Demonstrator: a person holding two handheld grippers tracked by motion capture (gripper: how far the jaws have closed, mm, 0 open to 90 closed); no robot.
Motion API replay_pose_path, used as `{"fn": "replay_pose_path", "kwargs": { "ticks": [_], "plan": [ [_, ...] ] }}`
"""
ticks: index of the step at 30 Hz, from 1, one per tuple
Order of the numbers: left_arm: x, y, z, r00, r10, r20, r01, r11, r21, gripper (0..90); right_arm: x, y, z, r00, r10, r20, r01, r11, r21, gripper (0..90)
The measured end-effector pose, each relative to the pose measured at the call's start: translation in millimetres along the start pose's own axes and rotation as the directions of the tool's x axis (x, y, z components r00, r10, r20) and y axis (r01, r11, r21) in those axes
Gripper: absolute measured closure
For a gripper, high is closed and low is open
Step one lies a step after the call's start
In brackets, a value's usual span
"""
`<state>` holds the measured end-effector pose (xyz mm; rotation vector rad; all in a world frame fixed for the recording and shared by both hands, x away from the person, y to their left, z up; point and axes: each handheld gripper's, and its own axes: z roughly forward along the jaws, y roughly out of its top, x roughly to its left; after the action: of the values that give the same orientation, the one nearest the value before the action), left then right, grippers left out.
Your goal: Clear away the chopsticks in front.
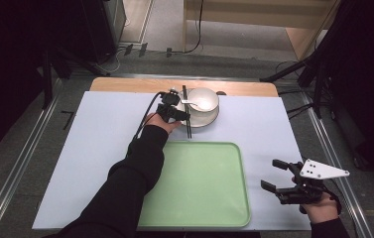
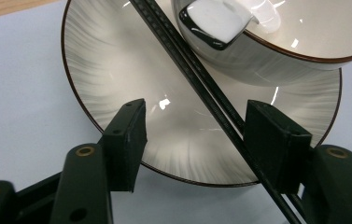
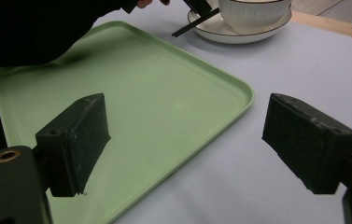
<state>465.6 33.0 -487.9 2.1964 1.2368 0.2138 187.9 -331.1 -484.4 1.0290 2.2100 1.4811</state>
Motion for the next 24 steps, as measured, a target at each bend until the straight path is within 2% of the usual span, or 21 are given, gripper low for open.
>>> {"fn": "replay_pose_path", "kwargs": {
  "ticks": [3, 6, 9, 13, 16, 20, 24],
  "plan": [
    [1.0, -0.5, 3.7, 0.9995, -0.030, 0.004, 0.030, 0.9995, 0.001, 46.8, 0.0, -0.1, -0.2, 1.0000, 0.001, -0.001, -0.001, 1.000, 0.000, 15.0],
    [3.2, -1.1, 8.0, 0.9981, -0.061, 0.003, 0.061, 0.9981, 0.009, 56.7, -0.2, -0.1, 0.0, 1.0000, -0.001, -0.002, 0.001, 1.000, 0.000, 15.0],
    [5.0, -0.8, 12.1, 0.9942, -0.107, 0.005, 0.107, 0.9941, 0.014, 63.5, -0.3, -0.1, -0.1, 1.0000, -0.001, -0.003, 0.001, 1.000, -0.001, 15.0],
    [7.3, -0.7, 16.0, 0.9860, -0.167, 0.000, 0.167, 0.9859, 0.008, 72.6, -0.3, -0.1, -0.1, 1.0000, 0.001, -0.003, -0.001, 1.000, -0.001, 15.0],
    [8.8, -1.0, 17.6, 0.9763, -0.216, 0.000, 0.216, 0.9763, -0.004, 76.2, -0.1, 0.0, -0.1, 1.0000, 0.000, -0.003, 0.000, 1.000, -0.001, 15.0],
    [9.4, -1.9, 18.2, 0.9702, -0.242, -0.005, 0.242, 0.9701, -0.016, 79.4, 0.4, 0.0, -0.8, 1.0000, 0.000, -0.003, 0.000, 1.000, 0.002, 15.0],
    [11.6, -2.8, 17.8, 0.9594, -0.282, -0.008, 0.282, 0.9593, -0.021, 83.8, 0.9, 0.1, -0.9, 1.0000, 0.002, -0.003, -0.002, 1.000, 0.002, 15.0]
  ]
}}
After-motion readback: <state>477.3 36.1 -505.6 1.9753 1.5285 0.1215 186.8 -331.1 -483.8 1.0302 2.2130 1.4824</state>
